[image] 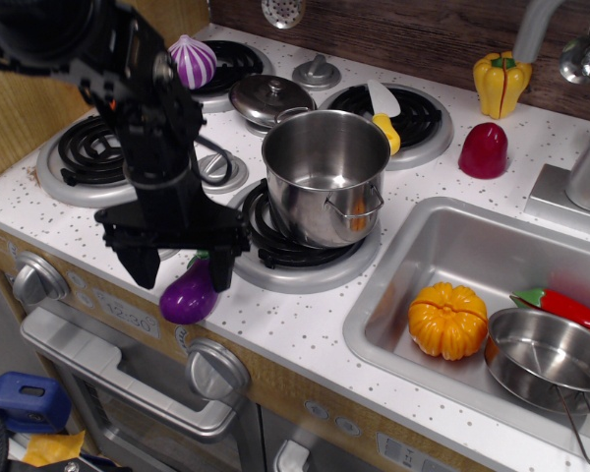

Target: Put eggplant in pot or pan

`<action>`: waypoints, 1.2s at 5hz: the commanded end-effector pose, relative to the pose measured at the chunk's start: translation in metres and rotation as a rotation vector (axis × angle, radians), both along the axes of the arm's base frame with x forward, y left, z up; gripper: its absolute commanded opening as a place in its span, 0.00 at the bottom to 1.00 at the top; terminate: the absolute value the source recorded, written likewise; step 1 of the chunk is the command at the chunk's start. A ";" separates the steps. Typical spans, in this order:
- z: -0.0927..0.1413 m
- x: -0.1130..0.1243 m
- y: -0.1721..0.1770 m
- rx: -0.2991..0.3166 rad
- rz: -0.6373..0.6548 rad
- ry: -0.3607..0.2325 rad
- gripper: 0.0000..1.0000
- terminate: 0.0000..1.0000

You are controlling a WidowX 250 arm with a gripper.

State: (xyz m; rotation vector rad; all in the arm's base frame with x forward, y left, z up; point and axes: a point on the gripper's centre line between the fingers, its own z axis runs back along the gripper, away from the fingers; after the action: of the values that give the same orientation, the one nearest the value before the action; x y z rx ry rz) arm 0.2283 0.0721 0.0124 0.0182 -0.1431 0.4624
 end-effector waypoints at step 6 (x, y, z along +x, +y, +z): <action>0.081 0.014 0.017 0.182 0.131 0.019 0.00 0.00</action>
State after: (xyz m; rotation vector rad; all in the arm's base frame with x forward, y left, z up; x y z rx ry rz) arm 0.2485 0.0894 0.1033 0.2543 -0.1493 0.6078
